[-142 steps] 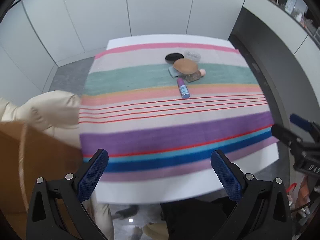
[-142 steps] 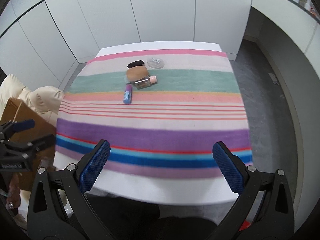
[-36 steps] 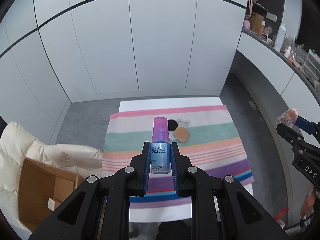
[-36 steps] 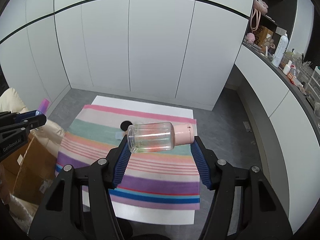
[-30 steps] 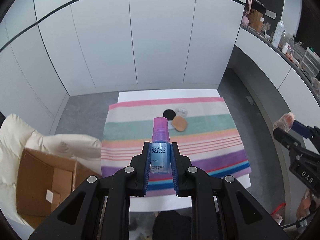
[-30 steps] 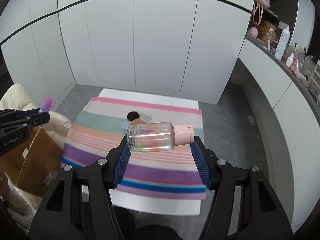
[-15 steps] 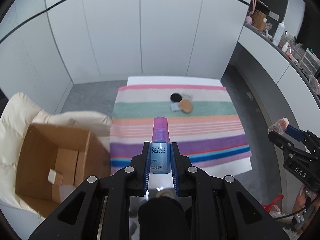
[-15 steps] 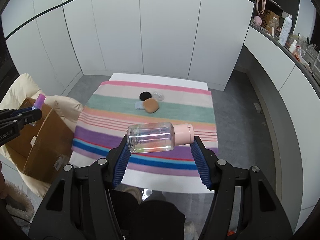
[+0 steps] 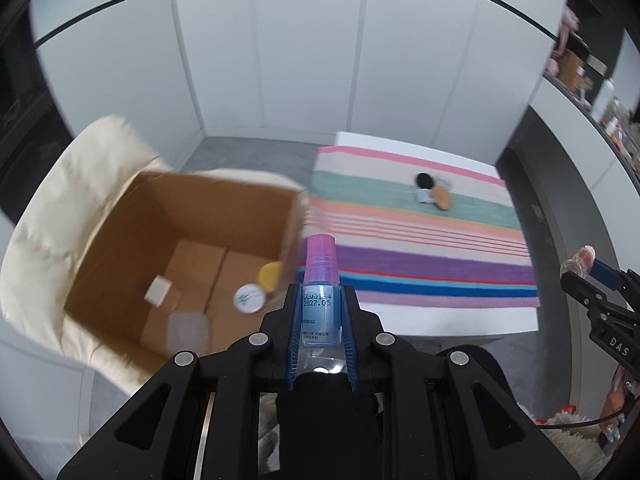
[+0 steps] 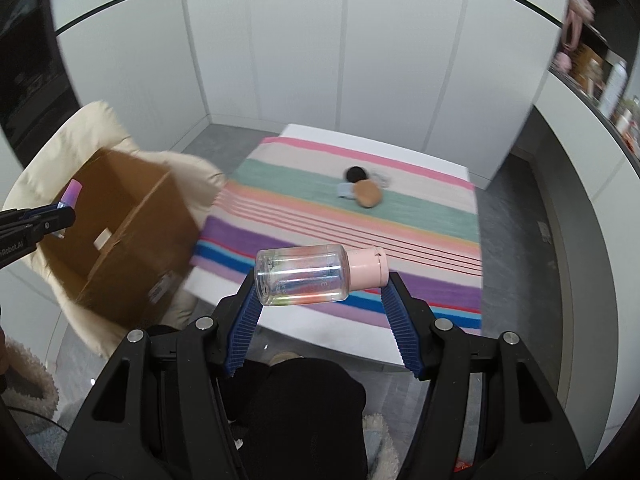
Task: Organize objects
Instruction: 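Carry the spray vial with the left tool while the right tool carries the glass bottle to the box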
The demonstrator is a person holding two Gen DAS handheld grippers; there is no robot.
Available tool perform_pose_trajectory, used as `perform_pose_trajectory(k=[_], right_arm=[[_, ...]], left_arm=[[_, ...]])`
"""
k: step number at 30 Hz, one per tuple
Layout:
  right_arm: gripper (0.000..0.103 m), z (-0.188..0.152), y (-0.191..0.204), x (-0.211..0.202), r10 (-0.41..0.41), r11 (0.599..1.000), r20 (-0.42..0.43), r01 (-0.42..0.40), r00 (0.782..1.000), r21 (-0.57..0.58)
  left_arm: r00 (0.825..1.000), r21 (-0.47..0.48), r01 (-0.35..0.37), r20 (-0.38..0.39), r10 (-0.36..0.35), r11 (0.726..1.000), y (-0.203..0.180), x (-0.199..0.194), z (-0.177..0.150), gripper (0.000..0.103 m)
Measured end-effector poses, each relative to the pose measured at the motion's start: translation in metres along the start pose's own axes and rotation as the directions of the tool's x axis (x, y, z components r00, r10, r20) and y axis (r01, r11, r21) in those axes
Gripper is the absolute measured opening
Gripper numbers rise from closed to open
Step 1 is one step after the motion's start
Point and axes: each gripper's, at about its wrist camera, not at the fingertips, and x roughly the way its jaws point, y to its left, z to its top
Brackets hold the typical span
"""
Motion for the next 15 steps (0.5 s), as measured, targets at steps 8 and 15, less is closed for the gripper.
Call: perform_pose_trajectory(k=[8,15], right_arm=[[0.063,0.003,0.083,0.01,0.105,0.984,-0.022,-0.107,0.994,-0.145],[0.063,0.001,0.158,0.014,0.193,0.94,-0.051,-0.2,0.98,-0.278]], left_arm=[[0.996,-0.125,-0.085,-0.033,0.082,0.988,0.075,-0.013,-0.043,0.019],[0.988,-0.23,-0.15,-0.063,0.139,0.962,0.136,-0.024,-0.078,0.019]])
